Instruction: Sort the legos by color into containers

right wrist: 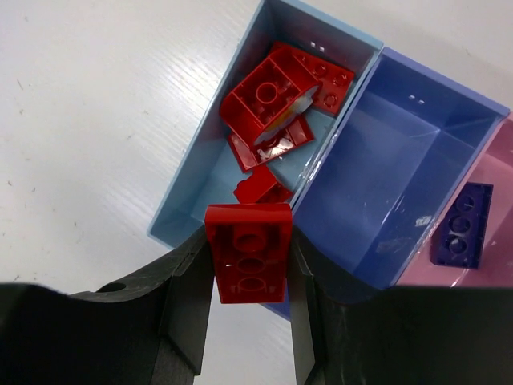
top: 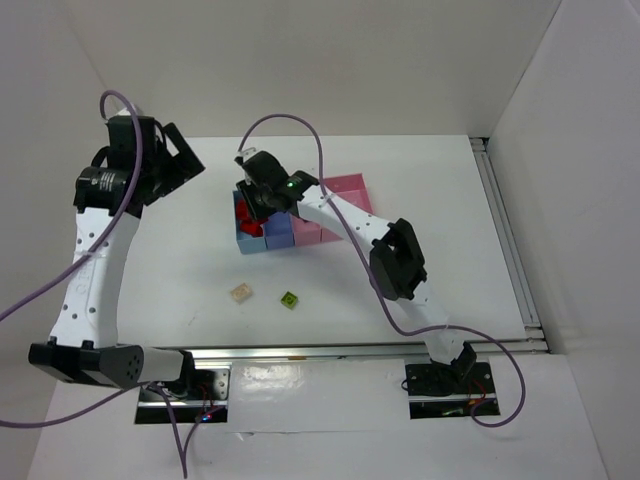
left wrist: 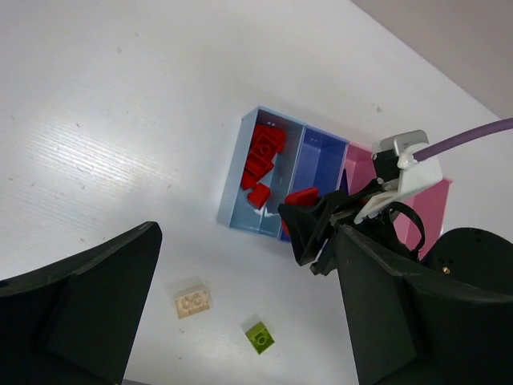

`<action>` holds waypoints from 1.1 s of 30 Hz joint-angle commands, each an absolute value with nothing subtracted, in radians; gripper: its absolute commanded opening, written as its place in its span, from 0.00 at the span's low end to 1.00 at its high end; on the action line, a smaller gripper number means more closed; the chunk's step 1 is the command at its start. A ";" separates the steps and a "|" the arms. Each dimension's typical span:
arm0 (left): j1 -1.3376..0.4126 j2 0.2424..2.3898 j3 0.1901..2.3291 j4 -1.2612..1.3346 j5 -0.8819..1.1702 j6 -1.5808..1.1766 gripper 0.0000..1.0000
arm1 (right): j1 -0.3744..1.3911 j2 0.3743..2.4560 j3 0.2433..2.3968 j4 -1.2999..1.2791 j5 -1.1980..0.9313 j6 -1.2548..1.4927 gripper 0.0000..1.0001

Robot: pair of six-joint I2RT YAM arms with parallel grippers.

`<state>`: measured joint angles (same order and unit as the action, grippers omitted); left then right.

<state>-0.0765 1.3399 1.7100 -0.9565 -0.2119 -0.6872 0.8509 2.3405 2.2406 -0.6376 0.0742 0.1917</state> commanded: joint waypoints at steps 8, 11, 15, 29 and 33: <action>-0.071 1.324 1.689 -0.919 -0.204 -0.699 1.00 | 0.841 2.395 2.345 -0.546 0.012 0.198 0.31; -0.071 1.324 1.689 -0.910 -0.204 -0.690 1.00 | 0.841 2.395 2.345 -0.546 0.003 0.198 0.39; -0.071 1.324 1.689 -0.910 -0.204 -0.690 1.00 | 0.841 2.404 2.367 -0.546 -0.021 0.198 0.54; -0.071 1.315 1.698 -0.901 -0.193 -0.672 1.00 | 0.850 2.197 2.203 -0.531 0.055 0.172 0.45; -0.071 1.324 1.686 -0.900 -0.184 -0.652 1.00 | 0.850 1.998 1.868 -0.491 0.069 0.181 0.39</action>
